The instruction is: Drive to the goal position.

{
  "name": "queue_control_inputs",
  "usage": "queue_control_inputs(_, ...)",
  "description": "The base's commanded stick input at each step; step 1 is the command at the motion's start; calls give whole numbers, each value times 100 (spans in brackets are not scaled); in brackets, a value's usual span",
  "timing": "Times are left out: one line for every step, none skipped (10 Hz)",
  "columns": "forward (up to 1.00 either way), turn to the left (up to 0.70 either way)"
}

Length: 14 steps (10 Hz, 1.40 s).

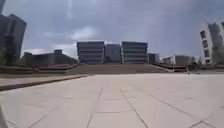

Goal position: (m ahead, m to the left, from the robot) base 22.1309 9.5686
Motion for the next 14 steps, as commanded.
queue_control_inputs(100,2)
queue_control_inputs(100,2)
queue_control_inputs(100,2)
queue_control_inputs(100,2)
queue_control_inputs(100,2)
queue_control_inputs(100,2)
queue_control_inputs(100,2)
queue_control_inputs(100,2)
queue_control_inputs(100,23)
queue_control_inputs(100,40)
queue_control_inputs(100,9)
queue_control_inputs(100,1)
queue_control_inputs(100,1)
queue_control_inputs(100,0)
